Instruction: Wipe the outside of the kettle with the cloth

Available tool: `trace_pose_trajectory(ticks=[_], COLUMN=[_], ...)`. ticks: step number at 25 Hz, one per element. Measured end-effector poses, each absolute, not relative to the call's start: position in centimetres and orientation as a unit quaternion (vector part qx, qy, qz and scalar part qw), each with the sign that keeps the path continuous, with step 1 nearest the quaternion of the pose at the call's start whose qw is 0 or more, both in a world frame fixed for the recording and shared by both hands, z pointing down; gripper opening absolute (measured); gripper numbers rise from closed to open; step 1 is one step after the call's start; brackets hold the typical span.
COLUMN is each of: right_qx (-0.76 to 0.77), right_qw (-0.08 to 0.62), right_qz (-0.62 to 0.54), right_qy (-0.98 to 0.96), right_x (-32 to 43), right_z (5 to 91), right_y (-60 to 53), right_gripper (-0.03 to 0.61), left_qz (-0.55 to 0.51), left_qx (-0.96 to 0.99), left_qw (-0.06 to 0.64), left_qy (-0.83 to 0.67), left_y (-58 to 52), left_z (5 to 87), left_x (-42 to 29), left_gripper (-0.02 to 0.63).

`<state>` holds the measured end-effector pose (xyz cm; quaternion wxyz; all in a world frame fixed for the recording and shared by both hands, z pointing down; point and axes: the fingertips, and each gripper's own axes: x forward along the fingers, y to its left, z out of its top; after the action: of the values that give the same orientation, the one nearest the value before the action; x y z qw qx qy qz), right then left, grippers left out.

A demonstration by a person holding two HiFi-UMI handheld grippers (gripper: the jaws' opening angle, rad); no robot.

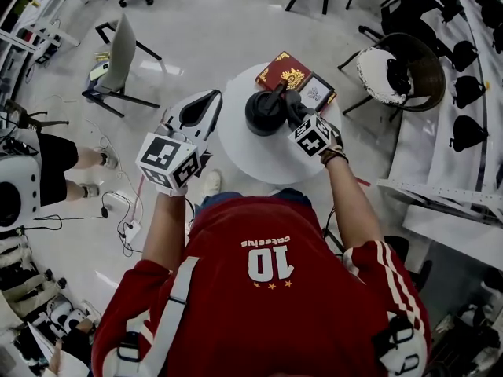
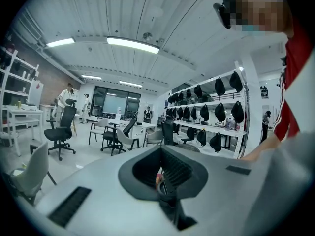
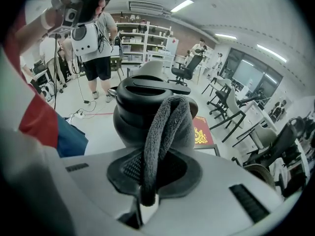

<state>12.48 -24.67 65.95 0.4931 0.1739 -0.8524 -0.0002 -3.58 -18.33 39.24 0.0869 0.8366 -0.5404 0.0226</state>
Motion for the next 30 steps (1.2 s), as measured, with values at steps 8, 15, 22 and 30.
trace_pose_trajectory(ticks=[8, 15, 22, 30], right_qx=[0.199, 0.219, 0.238, 0.258], right_qw=[0.493, 0.496, 0.492, 0.496], right_qz=[0.024, 0.044, 0.059, 0.067], right_qy=[-0.847, -0.839, -0.836, -0.827], right_x=[12.6, 11.9, 10.2, 8.2], right_z=[65.8, 66.2, 65.8, 65.9], right_y=[-21.6, -19.3, -17.5, -16.0], right_gripper=[0.044, 0.044, 0.044, 0.044], left_qz=[0.022, 0.021, 0.019, 0.015], left_qx=[0.855, 0.868, 0.881, 0.897], left_qw=[0.09, 0.093, 0.093, 0.092], left_qy=[-0.51, -0.487, -0.463, -0.433], left_y=[-17.3, -16.5, -16.3, -16.5], left_z=[39.0, 39.1, 38.9, 38.7], left_x=[-3.7, -4.7, -5.9, -7.7], left_gripper=[0.006, 0.006, 0.006, 0.006])
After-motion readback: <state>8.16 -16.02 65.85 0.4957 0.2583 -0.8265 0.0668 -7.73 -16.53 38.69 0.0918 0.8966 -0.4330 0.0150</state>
